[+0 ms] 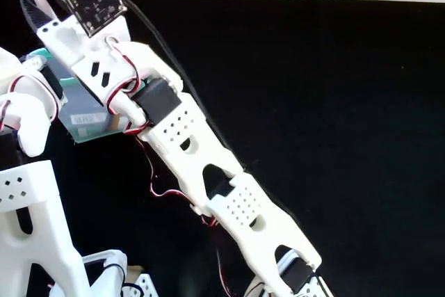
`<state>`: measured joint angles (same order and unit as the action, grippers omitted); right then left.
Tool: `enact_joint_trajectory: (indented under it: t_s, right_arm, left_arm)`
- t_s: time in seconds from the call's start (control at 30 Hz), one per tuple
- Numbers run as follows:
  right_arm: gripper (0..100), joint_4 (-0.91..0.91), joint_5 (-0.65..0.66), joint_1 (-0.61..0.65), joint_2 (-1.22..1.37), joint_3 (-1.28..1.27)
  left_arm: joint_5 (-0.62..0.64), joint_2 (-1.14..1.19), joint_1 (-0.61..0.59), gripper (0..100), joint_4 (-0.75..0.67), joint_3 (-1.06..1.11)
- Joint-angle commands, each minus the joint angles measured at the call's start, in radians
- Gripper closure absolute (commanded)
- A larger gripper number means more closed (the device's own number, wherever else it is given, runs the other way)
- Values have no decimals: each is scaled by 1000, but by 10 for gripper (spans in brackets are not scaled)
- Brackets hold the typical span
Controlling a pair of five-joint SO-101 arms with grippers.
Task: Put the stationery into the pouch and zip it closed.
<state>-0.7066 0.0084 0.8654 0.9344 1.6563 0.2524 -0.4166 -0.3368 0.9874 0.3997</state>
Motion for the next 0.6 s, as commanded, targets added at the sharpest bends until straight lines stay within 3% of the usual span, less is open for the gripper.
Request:
enact_joint_trajectory:
  t_s: [0.0,0.2,0.57]
  right_arm:
    - [992,-90,-8,2,-15,119]
    - [992,-255,-8,-19,-16,117]
    - [992,-504,-8,-5,-93,114]
  left_arm:
    - [3,61,21,993,51,111]
    - [3,61,-70,993,18,111]
    - [6,61,-76,993,18,111]
